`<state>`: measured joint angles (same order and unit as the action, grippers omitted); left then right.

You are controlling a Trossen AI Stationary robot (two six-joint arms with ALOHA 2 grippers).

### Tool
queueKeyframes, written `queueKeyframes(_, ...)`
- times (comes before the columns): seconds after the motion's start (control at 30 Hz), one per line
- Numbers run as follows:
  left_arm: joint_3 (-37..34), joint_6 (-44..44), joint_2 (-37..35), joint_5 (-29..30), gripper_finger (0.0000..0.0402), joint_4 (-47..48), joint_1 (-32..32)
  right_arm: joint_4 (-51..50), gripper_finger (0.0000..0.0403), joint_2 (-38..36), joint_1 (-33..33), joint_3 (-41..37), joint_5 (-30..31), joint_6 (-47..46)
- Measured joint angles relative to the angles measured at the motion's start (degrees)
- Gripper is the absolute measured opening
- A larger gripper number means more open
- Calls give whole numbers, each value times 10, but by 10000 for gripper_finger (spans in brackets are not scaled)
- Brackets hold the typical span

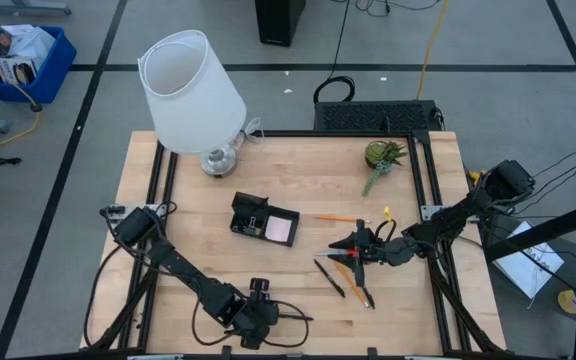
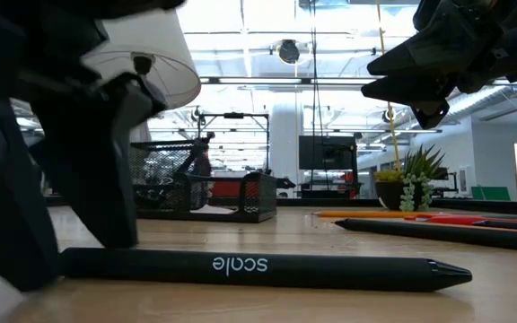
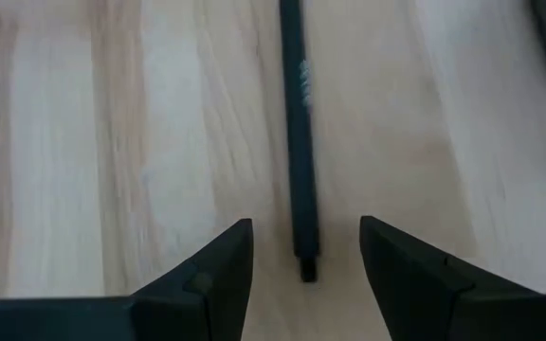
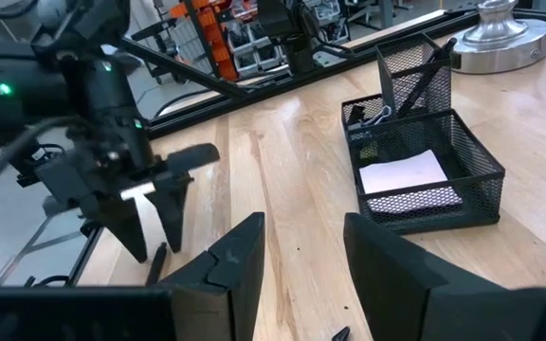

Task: Pick and place office supplies into organizer
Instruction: Put the black pen into the black desk organizer

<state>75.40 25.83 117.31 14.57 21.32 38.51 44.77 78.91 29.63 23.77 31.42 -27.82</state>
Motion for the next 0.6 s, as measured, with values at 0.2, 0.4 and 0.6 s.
queueKeyframes(0.2, 1, 14, 13, 5, 200, -7, -1, 0, 139, 0, 0, 0, 0, 0)
queueKeyframes(0.4, 1, 1, 14, 1, 181, -6, -3, 0, 139, 0, 0, 0, 0, 0)
queueKeyframes(0.6, 2, -2, 15, -8, 106, -9, -12, 0, 139, 0, 0, 0, 0, 0)
